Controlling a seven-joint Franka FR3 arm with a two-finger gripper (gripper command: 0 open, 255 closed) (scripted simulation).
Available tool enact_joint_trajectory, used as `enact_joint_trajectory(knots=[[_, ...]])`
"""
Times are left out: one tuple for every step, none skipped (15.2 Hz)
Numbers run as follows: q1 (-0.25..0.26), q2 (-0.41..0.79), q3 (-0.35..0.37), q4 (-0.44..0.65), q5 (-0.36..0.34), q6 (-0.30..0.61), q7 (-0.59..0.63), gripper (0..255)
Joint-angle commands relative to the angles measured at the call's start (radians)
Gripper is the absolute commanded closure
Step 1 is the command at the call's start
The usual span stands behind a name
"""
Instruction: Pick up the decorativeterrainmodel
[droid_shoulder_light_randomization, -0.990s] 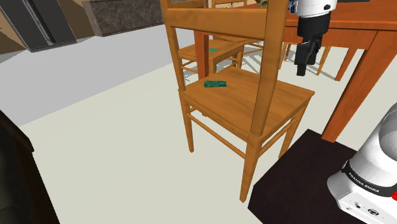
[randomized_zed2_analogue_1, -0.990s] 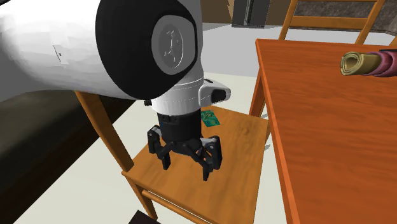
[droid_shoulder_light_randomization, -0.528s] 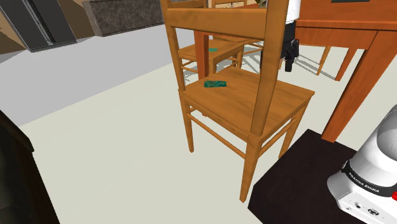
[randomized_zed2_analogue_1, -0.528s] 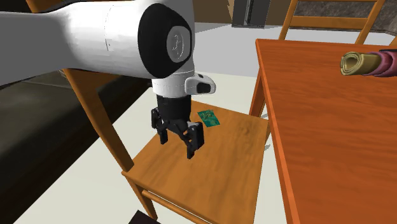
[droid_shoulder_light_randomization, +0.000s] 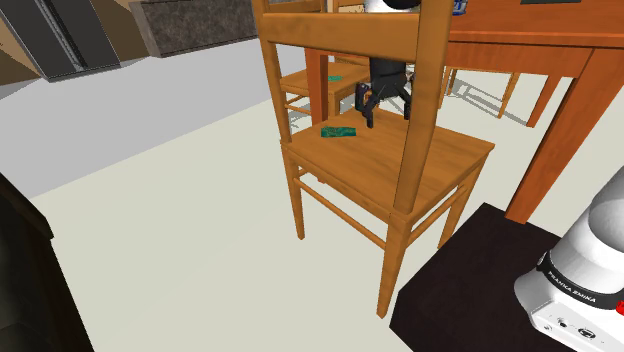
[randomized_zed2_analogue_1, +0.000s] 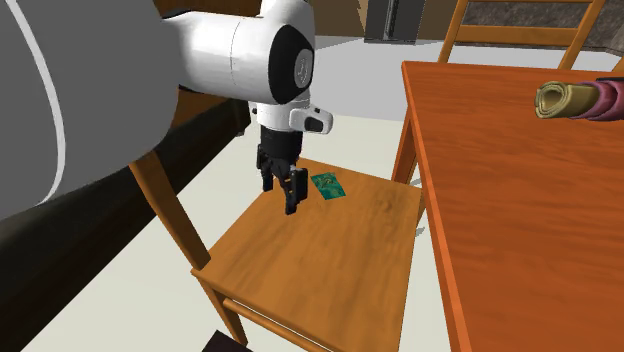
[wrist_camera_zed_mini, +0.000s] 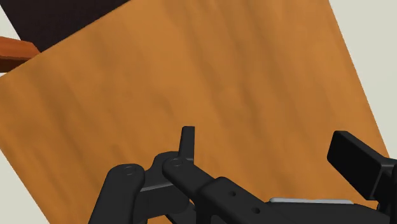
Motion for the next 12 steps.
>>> enact_joint_trajectory(knots=[[-0.007, 0.08, 0.018, 0.063, 0.003, 0.019, 0.102, 0], [-0.01, 0.121, 0.023, 0.097, 0.001, 0.025, 0.147, 0], [-0.011, 0.161, 0.026, 0.132, -0.002, 0.031, 0.192, 0], [-0.013, 0.201, 0.029, 0.167, -0.005, 0.036, 0.235, 0], [-0.013, 0.242, 0.03, 0.204, -0.008, 0.041, 0.278, 0], [-0.012, 0.282, 0.03, 0.242, -0.012, 0.045, 0.32, 0], [-0.011, 0.321, 0.028, 0.281, -0.016, 0.047, 0.362, 0], [-0.009, 0.361, 0.025, 0.32, -0.02, 0.049, 0.402, 0], [-0.007, 0.4, 0.022, 0.361, -0.024, 0.05, 0.441, 0], [-0.004, 0.439, 0.017, 0.402, -0.028, 0.051, 0.479, 0], [-0.001, 0.478, 0.011, 0.445, -0.031, 0.05, 0.516, 0], [0.002, 0.517, 0.005, 0.489, -0.034, 0.048, 0.552, 0]])
